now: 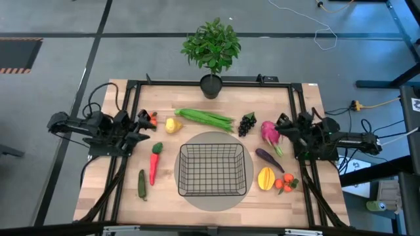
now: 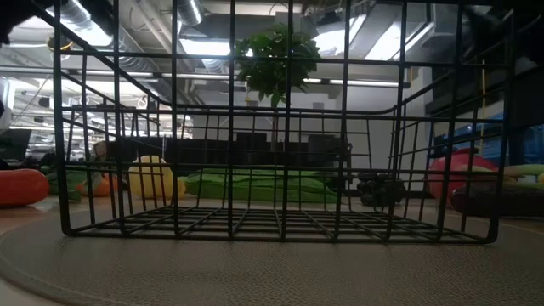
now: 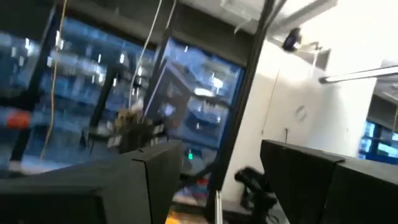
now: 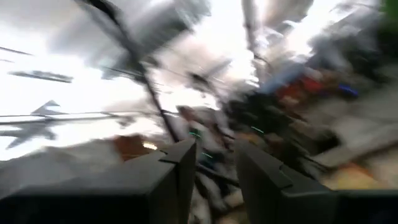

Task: Build produce basket
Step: Put the top tangerines into the black wire basket

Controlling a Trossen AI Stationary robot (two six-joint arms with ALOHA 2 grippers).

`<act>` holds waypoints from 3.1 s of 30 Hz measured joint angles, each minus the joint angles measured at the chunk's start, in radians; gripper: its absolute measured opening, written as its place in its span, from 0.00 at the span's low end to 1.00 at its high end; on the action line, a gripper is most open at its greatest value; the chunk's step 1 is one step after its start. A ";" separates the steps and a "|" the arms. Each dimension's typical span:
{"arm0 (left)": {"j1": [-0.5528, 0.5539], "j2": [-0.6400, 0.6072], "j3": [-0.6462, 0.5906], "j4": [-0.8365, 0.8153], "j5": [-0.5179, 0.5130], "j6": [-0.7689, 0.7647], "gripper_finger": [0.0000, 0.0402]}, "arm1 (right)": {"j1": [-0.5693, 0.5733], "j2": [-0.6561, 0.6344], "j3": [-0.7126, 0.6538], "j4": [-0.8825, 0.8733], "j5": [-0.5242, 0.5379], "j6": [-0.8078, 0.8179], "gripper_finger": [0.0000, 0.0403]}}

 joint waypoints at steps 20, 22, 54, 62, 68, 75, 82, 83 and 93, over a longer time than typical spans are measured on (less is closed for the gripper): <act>0.000 0.427 0.605 -1.012 -0.414 0.006 0.51 | 0.062 0.287 0.536 -1.015 0.291 -0.065 0.27; 0.000 0.443 0.605 -1.047 -0.446 -0.082 0.51 | 0.062 0.346 0.579 -1.137 0.339 -0.006 0.27; 0.263 0.991 0.605 -1.661 -0.461 -0.661 0.51 | 0.057 0.814 0.810 -1.366 0.566 0.009 0.27; 0.362 1.083 0.604 -1.686 -0.450 -0.654 0.51 | 0.057 0.814 0.810 -1.368 0.566 0.007 0.27; 0.418 1.134 0.600 -1.686 -0.402 -0.650 0.51 | 0.057 0.814 0.810 -1.368 0.566 0.007 0.27; 0.449 1.176 0.562 -1.673 -0.436 -0.626 0.51 | 0.057 0.814 0.810 -1.369 0.566 0.007 0.27; 0.455 1.177 0.561 -1.644 -0.455 -0.622 0.51 | 0.057 0.814 0.810 -1.368 0.566 0.007 0.27; 0.455 1.177 0.561 -1.642 -0.455 -0.622 0.51 | 0.057 0.814 0.810 -1.368 0.566 0.007 0.27; 0.455 1.177 0.561 -1.639 -0.451 -0.622 0.40 | 0.057 0.814 0.809 -1.368 0.566 0.007 0.27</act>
